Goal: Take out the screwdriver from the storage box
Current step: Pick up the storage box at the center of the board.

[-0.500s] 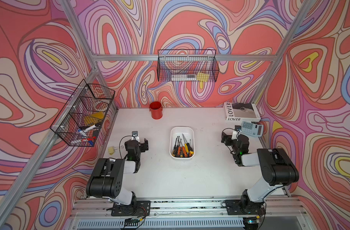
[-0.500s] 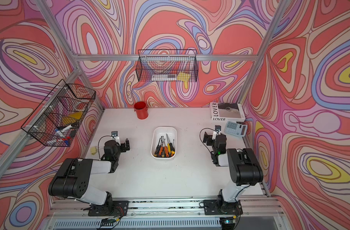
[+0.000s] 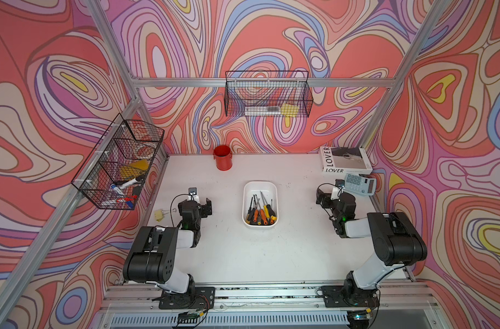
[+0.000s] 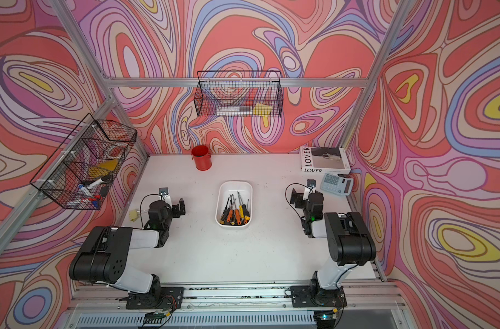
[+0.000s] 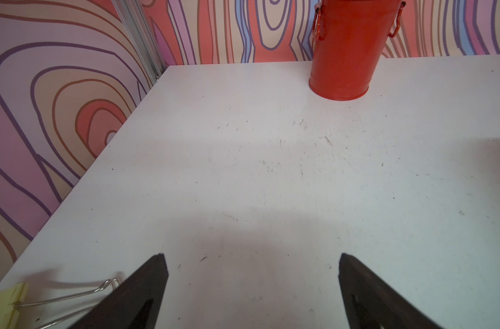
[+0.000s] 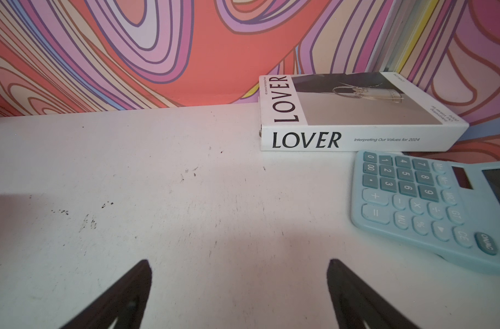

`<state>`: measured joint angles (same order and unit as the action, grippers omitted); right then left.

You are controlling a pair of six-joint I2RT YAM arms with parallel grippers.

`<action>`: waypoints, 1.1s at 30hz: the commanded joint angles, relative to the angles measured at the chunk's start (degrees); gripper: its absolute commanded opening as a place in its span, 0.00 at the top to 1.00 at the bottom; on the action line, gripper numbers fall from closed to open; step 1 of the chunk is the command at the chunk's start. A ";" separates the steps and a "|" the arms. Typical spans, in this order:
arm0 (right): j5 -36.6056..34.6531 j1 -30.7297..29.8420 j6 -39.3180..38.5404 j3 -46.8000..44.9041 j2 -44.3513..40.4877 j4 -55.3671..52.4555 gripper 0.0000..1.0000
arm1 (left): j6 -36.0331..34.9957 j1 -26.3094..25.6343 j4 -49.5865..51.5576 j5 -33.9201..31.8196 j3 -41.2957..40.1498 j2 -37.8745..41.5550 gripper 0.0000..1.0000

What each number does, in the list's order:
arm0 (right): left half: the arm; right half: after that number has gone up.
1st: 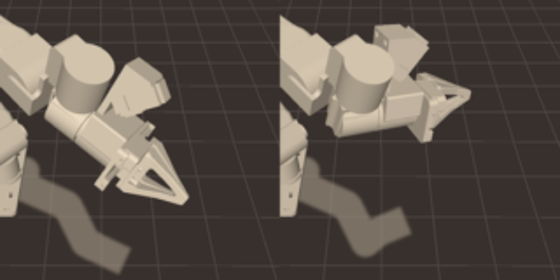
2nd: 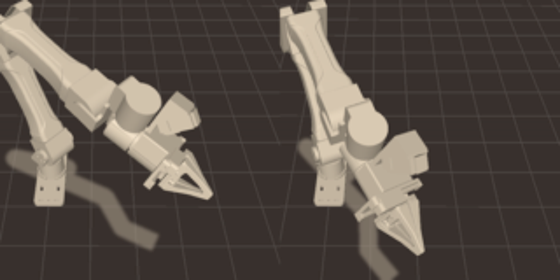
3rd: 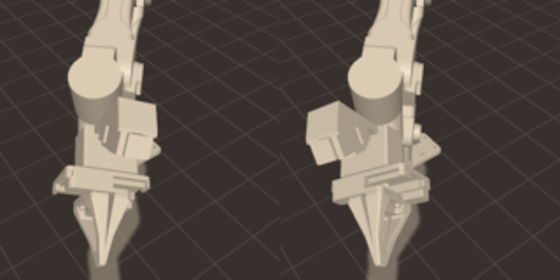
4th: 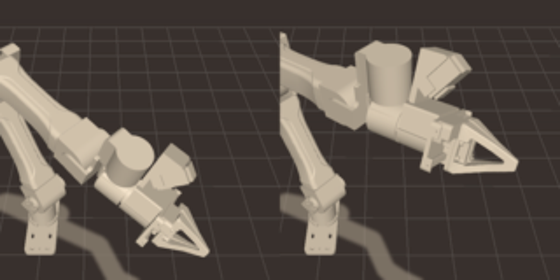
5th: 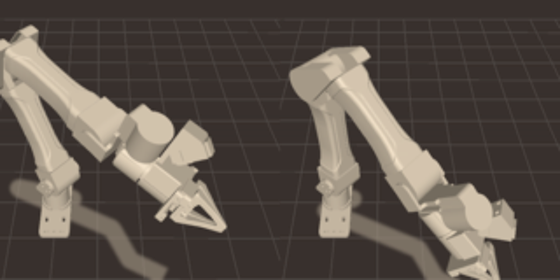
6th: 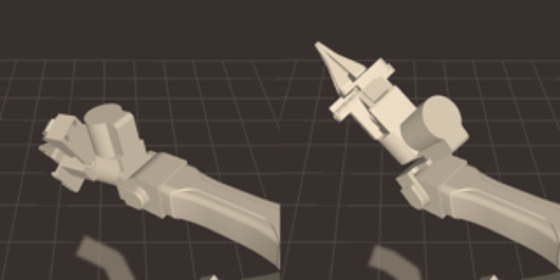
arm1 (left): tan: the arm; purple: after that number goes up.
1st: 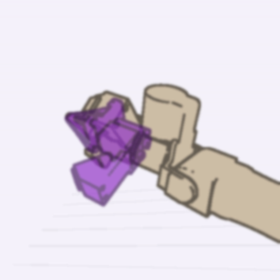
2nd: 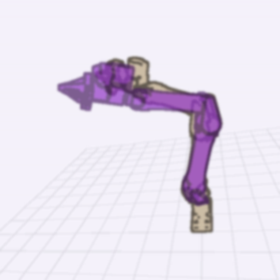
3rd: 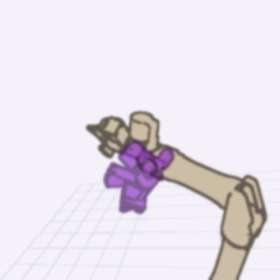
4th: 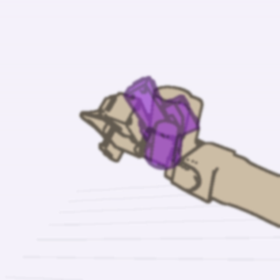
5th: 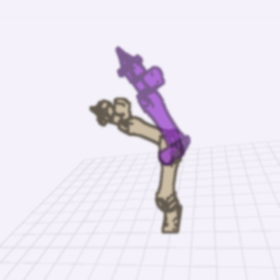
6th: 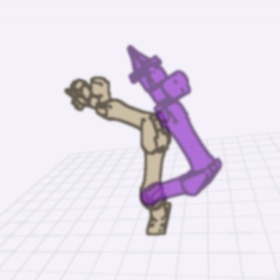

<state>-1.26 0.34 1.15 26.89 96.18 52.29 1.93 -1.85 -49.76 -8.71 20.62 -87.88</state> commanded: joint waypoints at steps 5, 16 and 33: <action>-0.23 0.02 0.24 0.64 0.94 0.46 0.02 | -0.21 -0.09 -1.13 0.27 0.96 -0.45 0.01; -0.02 0.04 0.09 3.37 -3.71 -8.38 0.03 | 0.35 -0.09 7.35 -1.84 2.56 6.48 0.01; -3.70 -9.08 -0.02 14.22 -21.27 -41.04 0.09 | 5.71 -1.68 58.49 15.00 30.80 20.26 0.01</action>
<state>-3.22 -6.72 0.56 39.38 76.36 21.87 5.26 -2.63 -6.50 -1.34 47.99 -67.46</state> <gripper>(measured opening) 0.915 0.992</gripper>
